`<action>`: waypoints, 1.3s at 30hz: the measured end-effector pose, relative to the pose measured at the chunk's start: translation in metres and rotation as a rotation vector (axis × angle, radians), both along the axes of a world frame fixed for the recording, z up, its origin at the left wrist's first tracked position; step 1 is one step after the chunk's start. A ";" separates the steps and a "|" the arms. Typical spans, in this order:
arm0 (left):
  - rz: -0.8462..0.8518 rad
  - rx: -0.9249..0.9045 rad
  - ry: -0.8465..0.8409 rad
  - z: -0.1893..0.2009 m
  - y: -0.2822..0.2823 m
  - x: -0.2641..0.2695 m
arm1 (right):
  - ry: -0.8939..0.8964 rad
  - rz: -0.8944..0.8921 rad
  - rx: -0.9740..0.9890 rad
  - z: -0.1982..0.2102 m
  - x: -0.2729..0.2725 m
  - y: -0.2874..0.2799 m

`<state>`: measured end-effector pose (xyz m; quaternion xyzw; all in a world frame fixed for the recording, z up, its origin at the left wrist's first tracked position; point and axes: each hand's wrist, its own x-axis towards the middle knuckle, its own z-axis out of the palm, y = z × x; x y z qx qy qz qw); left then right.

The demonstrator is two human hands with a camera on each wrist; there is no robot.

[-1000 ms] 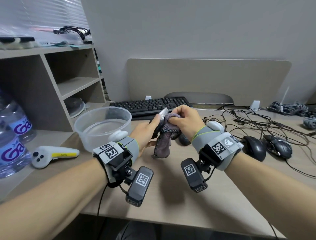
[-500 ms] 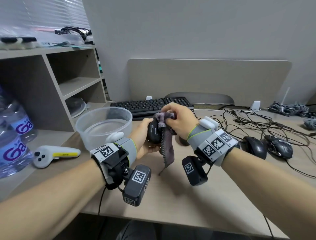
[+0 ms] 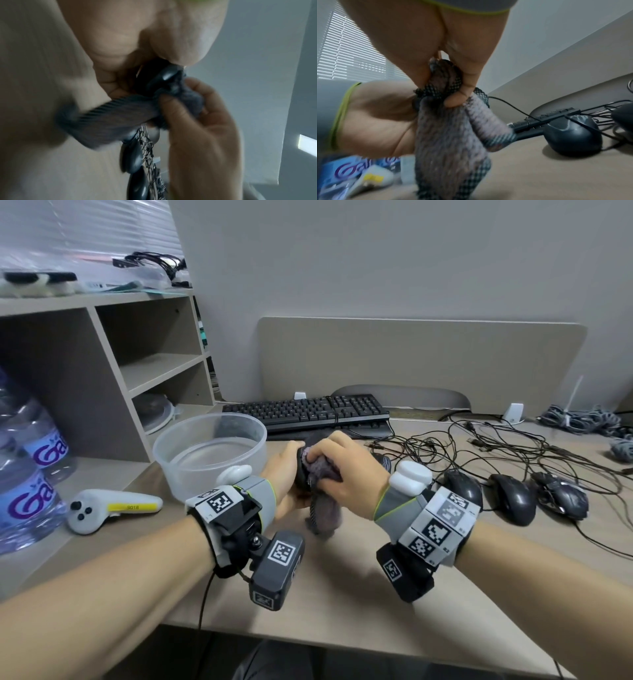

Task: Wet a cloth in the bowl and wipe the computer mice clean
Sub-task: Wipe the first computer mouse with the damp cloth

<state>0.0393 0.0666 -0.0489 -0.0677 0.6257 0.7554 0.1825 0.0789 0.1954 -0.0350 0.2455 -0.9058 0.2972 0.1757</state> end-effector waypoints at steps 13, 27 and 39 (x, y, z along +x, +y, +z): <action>-0.062 -0.060 0.027 0.000 0.003 -0.001 | 0.077 -0.014 -0.057 0.009 -0.013 0.001; -0.066 -0.029 0.010 -0.008 0.007 -0.019 | -0.021 -0.013 -0.015 -0.004 -0.023 0.017; -0.032 0.061 -0.065 -0.005 0.014 -0.065 | -0.065 0.028 -0.077 -0.001 -0.078 0.020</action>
